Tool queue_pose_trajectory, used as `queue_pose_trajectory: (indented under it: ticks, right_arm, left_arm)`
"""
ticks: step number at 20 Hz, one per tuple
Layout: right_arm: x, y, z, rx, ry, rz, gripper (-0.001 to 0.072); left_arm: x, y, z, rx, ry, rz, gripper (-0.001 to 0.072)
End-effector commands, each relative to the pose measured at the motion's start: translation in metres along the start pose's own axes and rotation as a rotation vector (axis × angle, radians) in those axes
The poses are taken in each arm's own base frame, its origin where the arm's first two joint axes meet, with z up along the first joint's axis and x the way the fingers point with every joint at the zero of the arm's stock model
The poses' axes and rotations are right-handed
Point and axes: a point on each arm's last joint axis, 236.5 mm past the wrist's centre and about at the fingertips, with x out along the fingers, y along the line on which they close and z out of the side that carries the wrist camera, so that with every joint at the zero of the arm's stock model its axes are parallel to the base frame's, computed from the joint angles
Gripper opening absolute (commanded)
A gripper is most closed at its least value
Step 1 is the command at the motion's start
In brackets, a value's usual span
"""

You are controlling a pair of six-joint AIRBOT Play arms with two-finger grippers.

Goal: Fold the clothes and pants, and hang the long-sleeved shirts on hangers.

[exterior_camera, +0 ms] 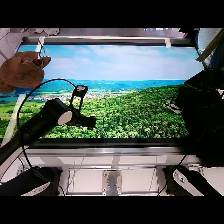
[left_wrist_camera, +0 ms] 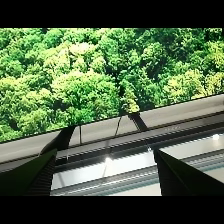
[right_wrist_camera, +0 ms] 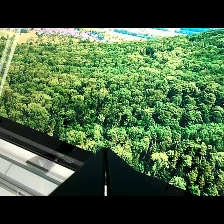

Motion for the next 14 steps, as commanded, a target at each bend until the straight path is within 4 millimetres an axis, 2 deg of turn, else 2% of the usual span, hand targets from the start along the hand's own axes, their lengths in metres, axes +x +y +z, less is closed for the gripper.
queue_pose_trajectory:
  ticks: [1,10,12,14]
  right_arm:
    - [0.000,0.001,-0.002,-0.001,0.007,0.002,0.0028]
    - [0.000,0.000,0.001,-0.001,-0.004,0.001,0.0028]
    - [0.000,0.000,0.000,-0.001,-0.002,0.001,0.0028]
    - [0.000,0.000,0.001,-0.001,-0.002,0.000,0.0028]
  left_arm:
    - [0.000,0.000,0.000,0.001,0.000,0.000,0.0703]
    - [0.000,0.000,0.002,0.002,-0.009,0.000,0.0703]
    - [0.000,-0.002,0.013,0.006,-0.052,-0.008,0.0703]
    - [-0.001,0.013,0.034,0.080,-0.137,0.060,0.0703]
